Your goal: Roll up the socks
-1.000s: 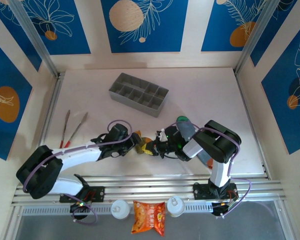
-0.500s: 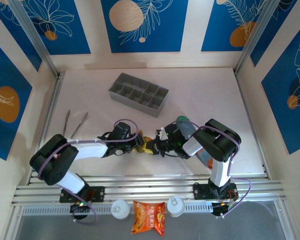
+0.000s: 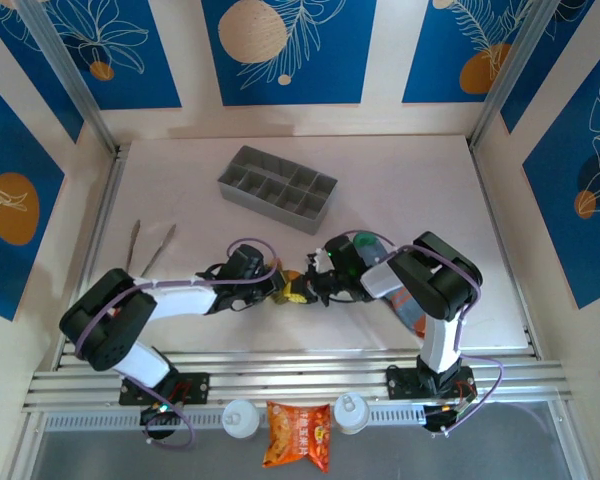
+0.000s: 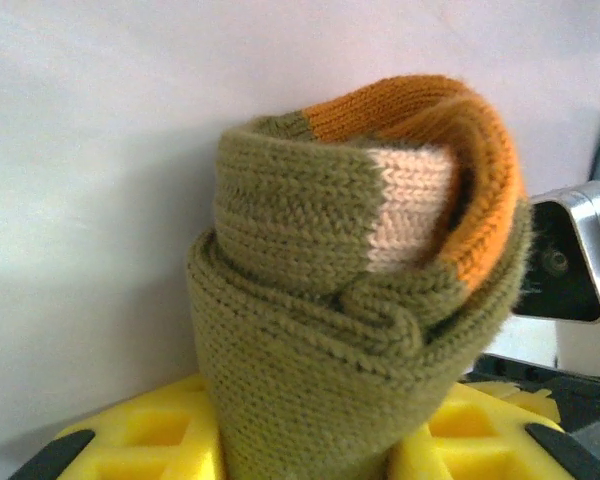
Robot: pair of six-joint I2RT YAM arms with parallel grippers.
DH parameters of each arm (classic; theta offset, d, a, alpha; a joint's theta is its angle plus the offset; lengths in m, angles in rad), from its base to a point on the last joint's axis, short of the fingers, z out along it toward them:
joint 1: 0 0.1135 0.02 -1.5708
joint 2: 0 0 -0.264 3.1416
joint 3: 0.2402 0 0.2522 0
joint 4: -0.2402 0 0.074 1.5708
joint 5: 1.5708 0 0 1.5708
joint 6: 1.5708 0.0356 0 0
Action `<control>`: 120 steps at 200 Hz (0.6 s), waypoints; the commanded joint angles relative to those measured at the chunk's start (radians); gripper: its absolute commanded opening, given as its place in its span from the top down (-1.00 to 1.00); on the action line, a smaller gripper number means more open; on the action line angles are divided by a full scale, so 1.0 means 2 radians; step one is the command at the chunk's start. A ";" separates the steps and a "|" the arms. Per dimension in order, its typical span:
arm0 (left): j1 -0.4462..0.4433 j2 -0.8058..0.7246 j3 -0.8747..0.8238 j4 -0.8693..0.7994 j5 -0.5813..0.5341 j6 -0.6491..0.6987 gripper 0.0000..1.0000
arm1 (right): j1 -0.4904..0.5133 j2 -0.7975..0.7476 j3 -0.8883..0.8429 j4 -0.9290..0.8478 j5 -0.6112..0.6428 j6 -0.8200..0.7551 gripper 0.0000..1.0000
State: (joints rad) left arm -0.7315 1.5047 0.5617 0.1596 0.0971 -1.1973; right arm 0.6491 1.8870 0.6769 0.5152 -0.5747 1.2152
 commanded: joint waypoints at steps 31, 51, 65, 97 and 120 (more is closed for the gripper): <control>-0.045 -0.061 -0.024 -0.282 -0.058 -0.106 1.00 | 0.030 0.087 0.167 -0.349 0.055 -0.196 0.70; -0.065 -0.029 0.004 -0.315 -0.067 -0.161 1.00 | 0.036 0.073 0.178 -0.356 0.050 -0.223 0.47; -0.074 0.013 0.032 -0.343 -0.064 -0.192 1.00 | 0.034 0.044 0.169 -0.355 0.059 -0.230 0.40; -0.079 0.114 0.110 -0.430 -0.049 -0.225 1.00 | 0.017 -0.050 0.115 -0.339 0.101 -0.215 0.37; -0.078 0.154 0.140 -0.440 -0.039 -0.234 1.00 | 0.004 -0.105 0.070 -0.322 0.115 -0.195 0.37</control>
State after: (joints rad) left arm -0.8646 1.6390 0.8875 -0.4362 -0.1246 -1.5997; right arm 0.6758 1.7832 0.8925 -0.1173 -0.4282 0.8101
